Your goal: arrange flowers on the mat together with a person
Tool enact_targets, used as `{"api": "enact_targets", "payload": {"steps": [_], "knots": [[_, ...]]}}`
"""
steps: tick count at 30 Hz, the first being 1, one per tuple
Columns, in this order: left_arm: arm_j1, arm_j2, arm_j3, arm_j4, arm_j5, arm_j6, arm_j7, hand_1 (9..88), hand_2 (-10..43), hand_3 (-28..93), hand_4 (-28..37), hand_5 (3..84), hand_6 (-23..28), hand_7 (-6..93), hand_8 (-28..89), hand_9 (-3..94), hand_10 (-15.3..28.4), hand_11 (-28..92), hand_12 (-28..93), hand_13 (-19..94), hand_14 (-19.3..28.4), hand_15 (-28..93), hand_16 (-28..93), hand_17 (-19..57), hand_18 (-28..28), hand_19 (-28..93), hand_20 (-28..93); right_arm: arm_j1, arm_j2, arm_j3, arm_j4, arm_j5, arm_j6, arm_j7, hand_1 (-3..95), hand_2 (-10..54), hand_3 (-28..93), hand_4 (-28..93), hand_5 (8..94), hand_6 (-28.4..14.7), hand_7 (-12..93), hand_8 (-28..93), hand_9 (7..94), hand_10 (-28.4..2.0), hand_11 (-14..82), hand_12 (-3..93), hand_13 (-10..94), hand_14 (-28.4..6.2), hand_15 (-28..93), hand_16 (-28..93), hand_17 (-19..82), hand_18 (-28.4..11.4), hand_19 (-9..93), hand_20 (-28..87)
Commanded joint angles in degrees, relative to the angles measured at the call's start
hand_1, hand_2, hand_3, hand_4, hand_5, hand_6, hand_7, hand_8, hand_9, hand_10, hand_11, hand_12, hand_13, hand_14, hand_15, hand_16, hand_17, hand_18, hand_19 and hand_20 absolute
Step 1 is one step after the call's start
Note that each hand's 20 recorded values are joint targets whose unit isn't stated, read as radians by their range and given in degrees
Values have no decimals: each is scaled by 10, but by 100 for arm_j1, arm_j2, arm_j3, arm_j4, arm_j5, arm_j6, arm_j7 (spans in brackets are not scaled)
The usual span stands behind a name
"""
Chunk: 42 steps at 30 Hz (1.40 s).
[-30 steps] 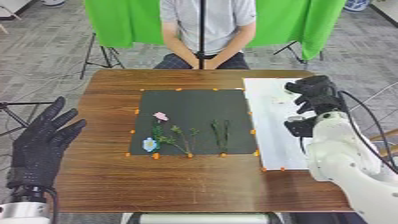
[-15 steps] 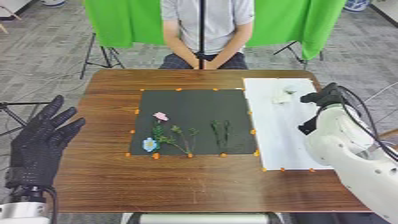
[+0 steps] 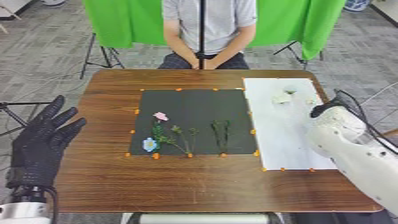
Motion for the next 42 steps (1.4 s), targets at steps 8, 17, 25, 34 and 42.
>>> {"api": "enact_targets", "payload": {"steps": [8, 17, 25, 34, 42], "knots": [[155, 236, 84, 6, -238, 125, 326, 209, 71, 758, -248, 313, 50, 102, -84, 289, 144, 174, 122, 196, 212, 437, -45, -98, 189, 369, 148, 259, 62, -449, 408, -165, 56, -196, 437, -78, 646, -211, 583, -51, 88, -98, 775, -247, 123, 122, 814, -153, 470, 91, 374, -258, 831, -218], [104, 190, 93, 20, -201, 84, 277, 209, 72, 759, -247, 314, 51, 101, -84, 288, 144, 174, 122, 196, 212, 437, -45, -98, 189, 369, 148, 451, 68, -990, 689, -507, 376, -349, 585, -95, 569, -264, 795, -24, 118, -2, 823, -156, 161, 129, 842, -118, 447, 111, 412, -217, 830, -213], [182, 263, 63, 17, -312, 117, 397, 208, 73, 758, -247, 314, 50, 101, -84, 288, 144, 173, 121, 196, 212, 438, -44, -98, 189, 369, 148, 224, 91, -938, 548, -885, 808, -430, 610, -95, 577, -279, 861, -2, 143, 20, 902, -107, 120, 225, 861, -87, 457, 132, 414, -198, 863, -210], [113, 60, -24, -2, -115, 16, 151, 207, 73, 759, -247, 313, 51, 102, -84, 289, 144, 174, 122, 196, 213, 438, -45, -98, 188, 369, 148, -45, 251, -636, -102, -1362, 1285, -529, 598, -95, 610, -282, 868, 4, 149, 25, 919, -96, 106, 249, 876, -70, 447, 148, 424, -177, 870, -212], [202, -104, -248, -74, 9, -51, 54, 208, 73, 757, -248, 313, 50, 101, -84, 288, 143, 173, 122, 197, 212, 437, -44, -98, 188, 369, 148, 148, 354, -818, -1185, -1537, 1469, -1332, 583, -95, 631, -282, 871, 12, 155, 27, 926, -84, 99, 268, 883, -57, 433, 169, 423, -169, 874, -210]]}}
